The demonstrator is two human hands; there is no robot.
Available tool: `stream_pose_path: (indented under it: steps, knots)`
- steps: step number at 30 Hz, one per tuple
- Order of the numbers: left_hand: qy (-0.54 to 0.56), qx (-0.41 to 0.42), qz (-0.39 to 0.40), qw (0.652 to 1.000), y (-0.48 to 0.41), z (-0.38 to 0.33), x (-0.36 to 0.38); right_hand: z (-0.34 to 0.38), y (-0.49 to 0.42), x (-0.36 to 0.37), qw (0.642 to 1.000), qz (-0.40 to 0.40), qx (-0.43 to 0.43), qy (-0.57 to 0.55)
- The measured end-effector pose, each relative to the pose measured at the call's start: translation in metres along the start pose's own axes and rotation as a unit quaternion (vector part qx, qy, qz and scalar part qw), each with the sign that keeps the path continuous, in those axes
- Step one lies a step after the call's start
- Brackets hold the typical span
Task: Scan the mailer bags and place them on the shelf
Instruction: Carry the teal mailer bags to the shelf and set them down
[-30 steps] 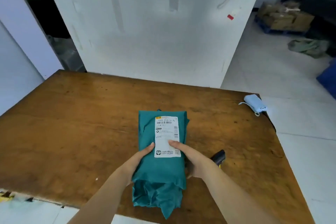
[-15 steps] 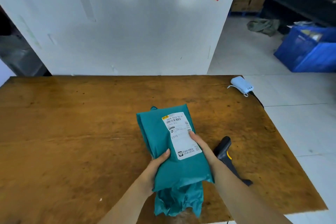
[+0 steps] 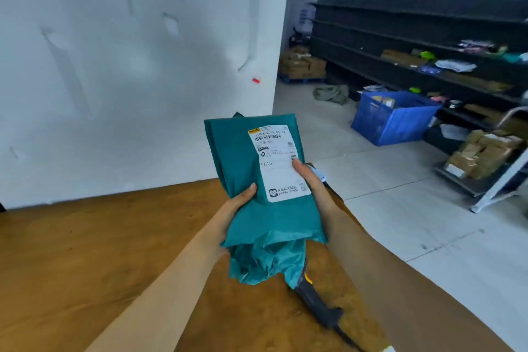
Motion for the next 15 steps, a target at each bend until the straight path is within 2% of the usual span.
stream_pose_path:
  steps: [3, 7, 9, 15]
  knots:
    - [-0.034, 0.021, 0.077, 0.996, -0.037, -0.018, 0.079, 0.076, 0.039, -0.035, 0.994, -0.05, -0.097, 0.016]
    - [-0.069, 0.045, 0.166, 0.983, -0.079, -0.006, 0.195, 0.149, 0.104, -0.104, 0.979, -0.106, -0.173, -0.006]
    - [-0.083, 0.049, 0.192, 0.977, -0.101, 0.011, 0.249, 0.176, 0.139, -0.144, 0.973, -0.119, -0.197, -0.012]
    - [-0.099, -0.007, 0.287, 0.953, -0.155, 0.101, 0.408, 0.24, 0.233, -0.284, 0.951, -0.159, -0.266, 0.002]
Point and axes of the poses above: each hand's wrist, its own y-axis away from the middle knuckle, its own x-axis out of the palm, z = x × y, the point moved 6 cm from there along -y, towards the middle knuckle
